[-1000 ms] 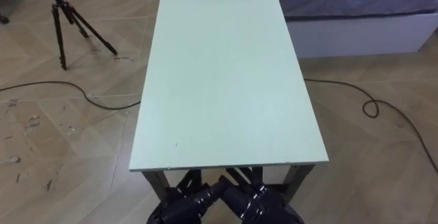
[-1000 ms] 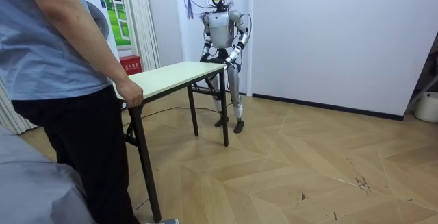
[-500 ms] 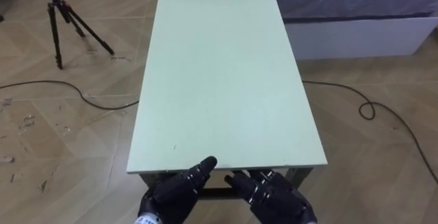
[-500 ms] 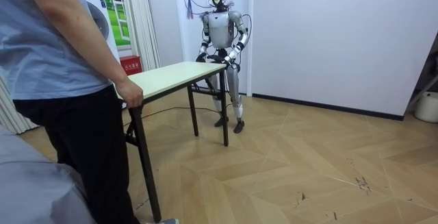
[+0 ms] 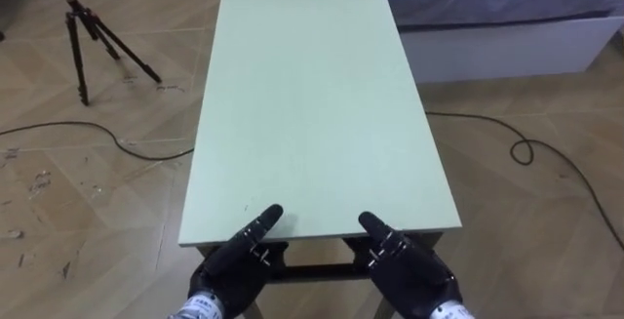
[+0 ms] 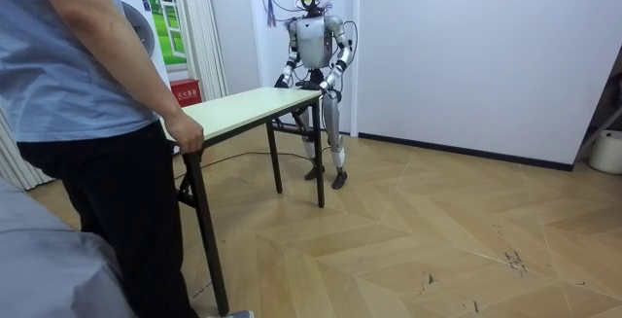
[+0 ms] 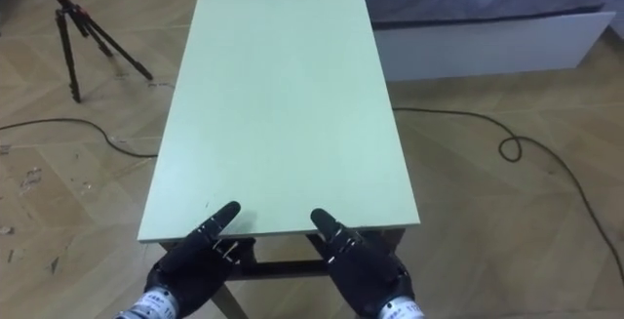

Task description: Move table with human

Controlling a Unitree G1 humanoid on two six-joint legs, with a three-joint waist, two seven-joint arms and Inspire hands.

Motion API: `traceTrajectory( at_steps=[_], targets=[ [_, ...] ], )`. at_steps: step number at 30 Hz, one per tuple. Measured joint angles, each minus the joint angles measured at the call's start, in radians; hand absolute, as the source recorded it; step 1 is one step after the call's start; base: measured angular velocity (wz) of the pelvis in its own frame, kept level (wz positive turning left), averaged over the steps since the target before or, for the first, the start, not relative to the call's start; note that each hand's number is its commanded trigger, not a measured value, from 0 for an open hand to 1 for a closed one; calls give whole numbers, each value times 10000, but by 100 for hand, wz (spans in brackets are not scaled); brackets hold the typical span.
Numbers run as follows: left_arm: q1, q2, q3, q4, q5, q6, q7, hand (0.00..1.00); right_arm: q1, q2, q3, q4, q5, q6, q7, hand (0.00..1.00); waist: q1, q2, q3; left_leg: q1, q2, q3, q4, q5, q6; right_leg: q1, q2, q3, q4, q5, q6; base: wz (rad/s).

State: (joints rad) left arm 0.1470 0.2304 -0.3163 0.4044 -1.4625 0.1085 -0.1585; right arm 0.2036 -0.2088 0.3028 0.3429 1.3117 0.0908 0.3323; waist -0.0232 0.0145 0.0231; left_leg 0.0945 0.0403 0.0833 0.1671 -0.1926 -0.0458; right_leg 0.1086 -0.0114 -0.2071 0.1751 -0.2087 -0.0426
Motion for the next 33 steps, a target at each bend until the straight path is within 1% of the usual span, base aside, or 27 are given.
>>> traceTrajectory(
  at_steps=[2, 5, 7, 9, 11, 13, 14, 18, 19, 20, 21, 23, 25, 27, 30, 33],
  targets=[
    [-56, -138, 35, 124, -541, 68, 35, 0, -174, 153, -112, 182, 778, 93, -217, 0, 15, 42, -27, 41, 1, -2, -2, 2, 3, 17, -1, 52, 30, 0, 0, 0],
    [-75, -231, 195, 263, -1175, 212, 42, 0, -436, 213, -111, 378, 1642, 154, -471, 0, 18, 53, -31, 40, 14, 0, -6, 12, 18, -33, 1, 81, 108, 1, -1, -4],
    [-78, -282, 311, 284, -1185, 270, 120, 0, -459, 240, -134, 377, 1903, 161, -570, 0, 16, 52, -32, 44, 14, -3, -7, 12, 18, 18, 0, 92, 121, 4, -7, 0],
    [-78, -406, 447, 284, -1197, 347, 211, 0, -466, 266, -143, 376, 2162, 169, -679, 0, 9, 47, -31, 55, 9, -2, -5, 12, 18, 29, -4, 96, 125, 8, -13, 0],
    [-80, -635, 685, 287, -1281, 398, 353, 0, -476, 358, -273, 377, 2626, 221, -831, 0, 25, 47, -32, 55, 7, -8, 3, 19, 30, 17, -6, 90, 131, 12, -19, 0],
    [-127, -722, 782, 347, -1291, 457, 452, 0, -481, 546, -487, 386, 2834, 338, -984, 0, 28, 57, -33, 50, 8, -12, 22, 21, 32, -31, -4, 82, 131, 14, -23, 0],
    [-223, -761, 787, 479, -1289, 476, 471, 0, -483, 647, -562, 386, 3007, 334, -1117, 0, 32, 76, -41, 46, 8, -10, 25, 21, 33, -30, -4, 71, 131, 15, -24, 0],
    [-287, -878, 897, 586, -1232, 586, 578, 0, -487, 726, -672, 379, 3025, 326, -1675, 0, 28, 127, -61, 11, 7, -1, 49, 22, 35, -42, -9, 43, 123, 15, -25, 0],
    [-303, -929, 948, 586, -1148, 611, 616, 31, -487, 808, -794, 371, 3017, 327, -1917, 100, 29, 144, -62, -30, 6, 14, 71, 22, 35, -59, -9, 64, 107, 15, -24, 0],
    [-302, -1007, 1054, 587, -1137, 642, 627, 79, -487, 907, -936, 341, 3018, 302, -2159, 100, 25, 169, -68, -108, -1, 15, 138, 22, 35, -96, -15, 67, 96, 15, -24, 0],
    [-302, -1033, 1101, 586, -1136, 664, 629, 100, -488, 938, -996, 322, 3018, 292, -2263, 100, 21, 179, -72, -151, -5, 15, 174, 22, 35, -118, -19, 67, 96, 15, -24, 0],
    [-294, -1047, 1126, 585, -1133, 698, 629, 100, -489, 980, -1008, 260, 3019, 255, -2436, 100, 18, 206, -65, -165, -7, 5, 187, 23, 35, -129, -20, 65, 100, 15, -24, 0],
    [-292, -1049, 1126, 585, -1065, 698, 633, 100, -489, 1048, -1005, 204, 3018, 125, -2613, 100, 18, 226, -67, -183, -7, -3, 187, 24, 35, -146, -18, 60, 99, 14, -24, 0],
    [-277, -1050, 1126, 628, -780, 695, 794, 100, -504, 1059, -986, 152, 3018, 60, -2658, 100, 40, 250, -75, -231, -7, -5, 186, 25, 37, -216, -15, 69, 107, 15, -24, 0],
    [-278, -1060, 1132, 670, -668, 658, 855, 100, -508, 1080, -940, 149, 3018, -43, -2656, 100, 49, 232, -63, -291, -9, -14, 187, 25, 38, -274, -12, 65, 103, 15, -25, 0],
    [-284, -1104, 1130, 464, -554, 658, 857, 100, -502, 1068, -871, 160, 2997, -127, -2701, 100, 74, 229, -61, -291, -15, -13, 187, 25, 38, -272, -18, 53, 94, 15, -25, 0]
  ],
)
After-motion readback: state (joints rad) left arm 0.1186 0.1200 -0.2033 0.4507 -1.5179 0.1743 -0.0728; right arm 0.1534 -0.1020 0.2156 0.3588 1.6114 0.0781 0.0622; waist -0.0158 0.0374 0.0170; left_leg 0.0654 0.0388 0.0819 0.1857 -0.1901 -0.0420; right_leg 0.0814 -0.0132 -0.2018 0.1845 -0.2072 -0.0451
